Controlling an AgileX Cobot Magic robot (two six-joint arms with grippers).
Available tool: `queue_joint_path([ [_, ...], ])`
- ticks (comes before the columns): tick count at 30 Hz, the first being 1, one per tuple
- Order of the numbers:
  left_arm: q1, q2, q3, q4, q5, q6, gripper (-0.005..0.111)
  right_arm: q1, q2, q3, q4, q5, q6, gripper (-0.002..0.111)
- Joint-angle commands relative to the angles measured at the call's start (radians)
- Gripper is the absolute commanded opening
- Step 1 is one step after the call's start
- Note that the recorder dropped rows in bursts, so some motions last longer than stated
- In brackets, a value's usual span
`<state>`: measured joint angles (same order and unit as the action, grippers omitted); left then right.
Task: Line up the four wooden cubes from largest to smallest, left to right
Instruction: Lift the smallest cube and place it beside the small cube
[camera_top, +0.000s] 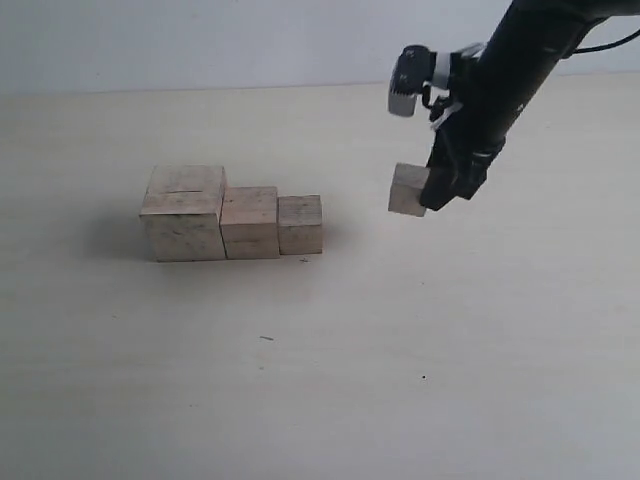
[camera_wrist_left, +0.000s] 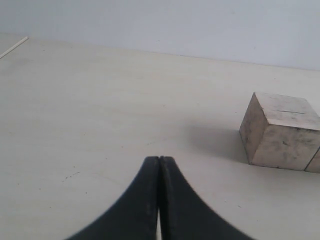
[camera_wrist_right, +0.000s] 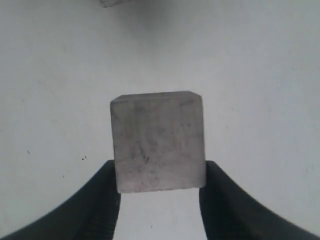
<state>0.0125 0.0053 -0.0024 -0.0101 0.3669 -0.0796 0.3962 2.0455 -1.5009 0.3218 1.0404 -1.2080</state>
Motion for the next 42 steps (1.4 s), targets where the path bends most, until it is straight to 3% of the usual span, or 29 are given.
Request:
queue_joint_path([
  [1,-0.006,-0.005,0.002,0.001,-0.012,-0.004,0.0,0.035,0.039,-0.007,-0.01,-0.064,-0.101,0.0],
  [19,-0.006,-0.005,0.002,0.001,-0.012,-0.004,0.0,0.038,0.124,-0.007,0.12,-0.156,-0.215,0.0],
  [29,-0.006,-0.005,0.002,0.001,-0.012,-0.004,0.0,0.105,0.136,-0.007,0.106,-0.206,-0.262,0.0],
  [42,-0.006,-0.005,0.002,0.001,-0.012,-0.004,0.0,0.109,0.136,-0.007,0.093,-0.206,-0.246,0.0],
])
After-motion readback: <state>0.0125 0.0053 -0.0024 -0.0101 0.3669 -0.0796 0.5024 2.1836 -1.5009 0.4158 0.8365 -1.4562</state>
